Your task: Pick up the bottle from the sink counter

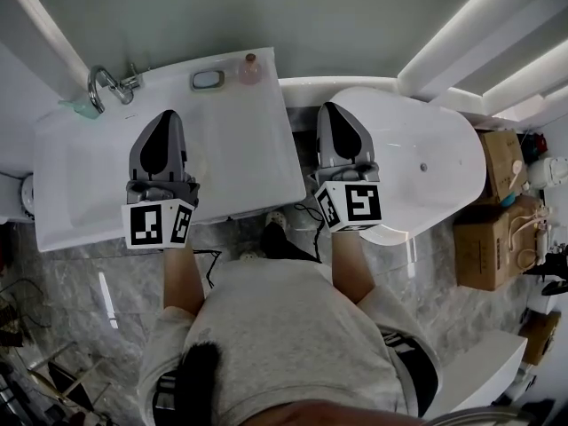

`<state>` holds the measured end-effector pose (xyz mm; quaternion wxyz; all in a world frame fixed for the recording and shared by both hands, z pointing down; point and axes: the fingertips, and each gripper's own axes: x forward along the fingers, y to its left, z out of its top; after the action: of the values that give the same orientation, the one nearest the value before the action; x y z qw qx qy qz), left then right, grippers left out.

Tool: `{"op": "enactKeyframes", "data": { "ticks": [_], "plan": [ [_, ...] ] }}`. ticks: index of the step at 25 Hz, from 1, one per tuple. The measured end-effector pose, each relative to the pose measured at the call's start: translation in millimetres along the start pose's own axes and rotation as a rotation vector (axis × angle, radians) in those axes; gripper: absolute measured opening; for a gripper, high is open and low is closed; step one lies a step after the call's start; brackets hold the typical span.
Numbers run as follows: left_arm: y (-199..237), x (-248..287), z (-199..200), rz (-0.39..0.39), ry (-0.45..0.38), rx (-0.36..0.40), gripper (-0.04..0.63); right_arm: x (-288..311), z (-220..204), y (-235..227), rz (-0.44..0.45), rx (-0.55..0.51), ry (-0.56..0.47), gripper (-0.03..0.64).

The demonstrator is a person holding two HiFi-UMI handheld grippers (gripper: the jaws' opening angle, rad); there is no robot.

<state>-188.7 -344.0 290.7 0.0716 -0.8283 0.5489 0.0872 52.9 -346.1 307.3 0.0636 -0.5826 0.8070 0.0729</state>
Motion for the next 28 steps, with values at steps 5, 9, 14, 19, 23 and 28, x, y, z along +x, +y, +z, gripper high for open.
{"op": "enactKeyframes", "data": {
  "ticks": [5,9,14,19,23,28],
  "plan": [
    [0.5,28.1,-0.5,0.025,-0.011,0.016,0.008,31.6,1.1,-18.0,0.037,-0.001,-0.02,0.011],
    [1.9,48.5,-3.0,0.043,-0.013,0.025,0.008,58.3,-3.3,-28.3,0.073,0.01,-0.022,0.011],
    [6.0,66.7,-15.2,0.076,0.002,0.024,0.008,92.8,-20.3,-32.8,0.139,0.031,0.002,0.011],
    [14.1,77.1,-30.0,0.117,0.028,0.022,0.008,122.2,-41.1,-29.5,0.209,0.037,0.035,0.011],
    [19.7,81.8,-43.0,0.141,0.051,0.015,0.008,141.5,-66.4,-24.2,0.256,0.048,0.078,0.011],
    [22.6,81.5,-57.4,0.169,0.072,0.015,0.008,158.7,-105.4,-16.8,0.317,0.067,0.145,0.011]
  ]
}}
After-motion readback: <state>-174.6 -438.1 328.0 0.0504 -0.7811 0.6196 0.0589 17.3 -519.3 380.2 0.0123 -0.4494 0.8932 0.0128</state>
